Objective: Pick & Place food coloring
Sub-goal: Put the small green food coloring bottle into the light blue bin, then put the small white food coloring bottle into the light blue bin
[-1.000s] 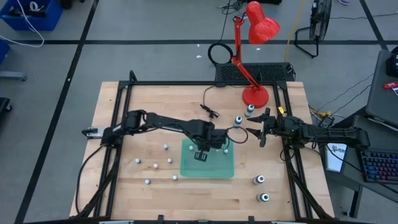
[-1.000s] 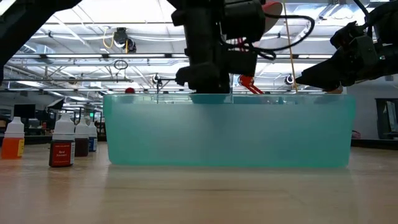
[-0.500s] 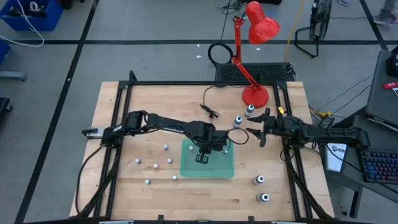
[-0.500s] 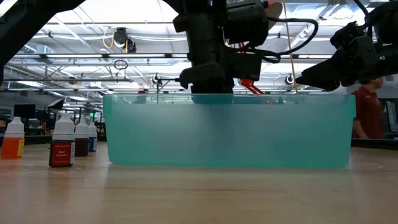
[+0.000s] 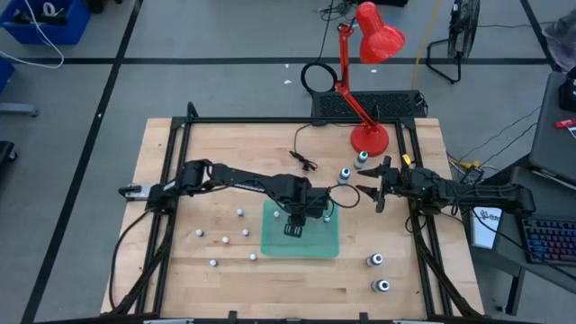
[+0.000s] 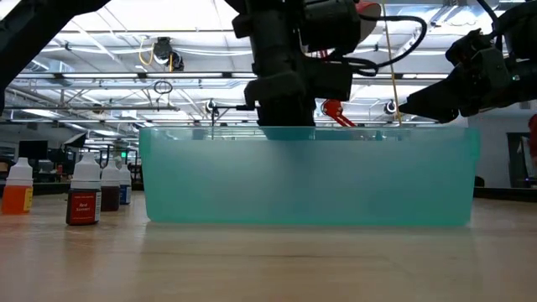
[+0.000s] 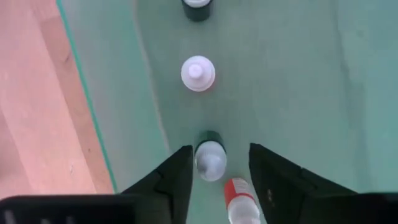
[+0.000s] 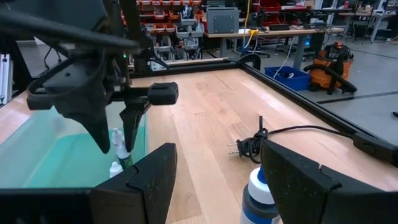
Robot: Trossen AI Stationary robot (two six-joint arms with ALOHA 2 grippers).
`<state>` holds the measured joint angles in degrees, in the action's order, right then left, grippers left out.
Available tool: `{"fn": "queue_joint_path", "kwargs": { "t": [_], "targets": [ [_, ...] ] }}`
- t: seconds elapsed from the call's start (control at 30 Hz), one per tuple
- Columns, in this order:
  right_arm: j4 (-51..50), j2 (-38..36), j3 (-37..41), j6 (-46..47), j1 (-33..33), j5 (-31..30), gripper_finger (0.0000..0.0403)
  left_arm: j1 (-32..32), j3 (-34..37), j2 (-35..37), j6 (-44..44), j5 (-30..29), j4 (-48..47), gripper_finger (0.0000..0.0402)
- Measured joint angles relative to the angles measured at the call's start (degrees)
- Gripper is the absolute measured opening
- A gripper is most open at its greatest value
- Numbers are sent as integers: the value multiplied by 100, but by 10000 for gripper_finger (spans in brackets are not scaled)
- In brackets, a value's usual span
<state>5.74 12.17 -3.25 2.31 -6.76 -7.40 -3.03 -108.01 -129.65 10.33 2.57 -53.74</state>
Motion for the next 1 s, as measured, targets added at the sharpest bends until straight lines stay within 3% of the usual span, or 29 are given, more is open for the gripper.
{"fn": "queue_joint_path", "kwargs": {
  "t": [0.3, 0.47, 0.6, 0.73, 1.0],
  "targets": [
    [0, 1, 1, 2, 0, 0, 222, -2, 0, 578, -115, -411, -679, 194],
    [0, -1, 0, 0, 0, 0, 222, 2, 135, 946, -1007, -415, -2088, 184],
    [0, 1, 0, 0, 0, 0, 222, 2, 807, 1151, -1712, -591, -2879, 174],
    [-1, 1, 0, 1, 0, 0, 222, 54, 1641, 1612, -2116, -490, -2713, 170],
    [0, 0, -1, 2, 0, 0, 222, 182, 3284, 2905, -2594, -195, -1209, 172]
  ]
}}
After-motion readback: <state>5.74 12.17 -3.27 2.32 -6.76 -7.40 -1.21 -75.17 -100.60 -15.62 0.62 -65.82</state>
